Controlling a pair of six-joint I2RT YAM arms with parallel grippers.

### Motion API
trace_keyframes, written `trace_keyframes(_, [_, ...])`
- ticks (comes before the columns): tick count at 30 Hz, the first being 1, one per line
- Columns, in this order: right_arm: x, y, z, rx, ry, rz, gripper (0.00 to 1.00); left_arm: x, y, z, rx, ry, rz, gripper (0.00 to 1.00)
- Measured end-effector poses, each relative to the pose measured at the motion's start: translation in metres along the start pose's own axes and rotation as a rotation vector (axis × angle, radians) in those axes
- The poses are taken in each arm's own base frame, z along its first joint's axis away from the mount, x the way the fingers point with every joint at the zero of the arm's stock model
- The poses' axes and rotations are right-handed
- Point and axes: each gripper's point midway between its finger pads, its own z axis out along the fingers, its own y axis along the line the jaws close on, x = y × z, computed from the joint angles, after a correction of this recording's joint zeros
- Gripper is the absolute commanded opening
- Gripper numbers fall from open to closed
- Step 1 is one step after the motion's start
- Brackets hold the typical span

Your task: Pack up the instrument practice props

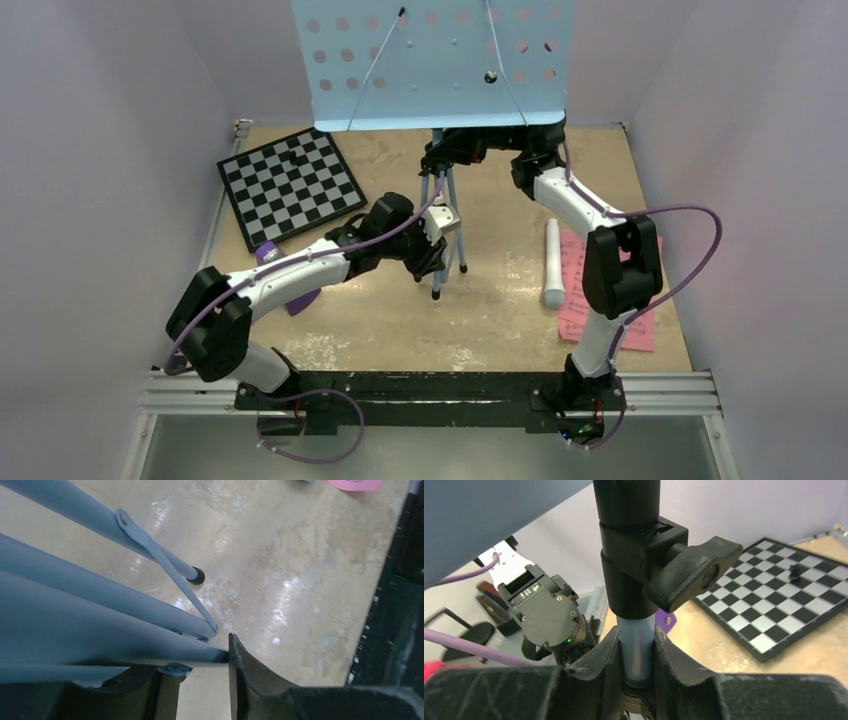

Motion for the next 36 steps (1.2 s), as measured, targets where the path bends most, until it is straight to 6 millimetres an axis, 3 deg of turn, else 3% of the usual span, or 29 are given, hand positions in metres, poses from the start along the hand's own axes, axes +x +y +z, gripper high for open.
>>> trace_keyframes(9, [-0.001,0.004,0.012,0.103,0.001,0.246,0.0,-0.003,-0.052,-0.064,0.184,0.081,-0.075,0.0])
trace_keyframes(16, [0.023,0.001,0.003,0.201,-0.001,0.345,0.0,0.007,-0.072,-0.077,0.27,0.122,-0.108,0.0])
trace_keyframes(26, [0.136,-0.037,-0.024,0.389,0.048,0.728,0.0,0.056,-0.107,-0.081,0.39,0.249,-0.28,0.0])
trace_keyframes(36, [0.243,-0.091,-0.038,0.501,0.154,1.103,0.0,0.069,-0.104,-0.052,0.36,0.236,-0.457,0.0])
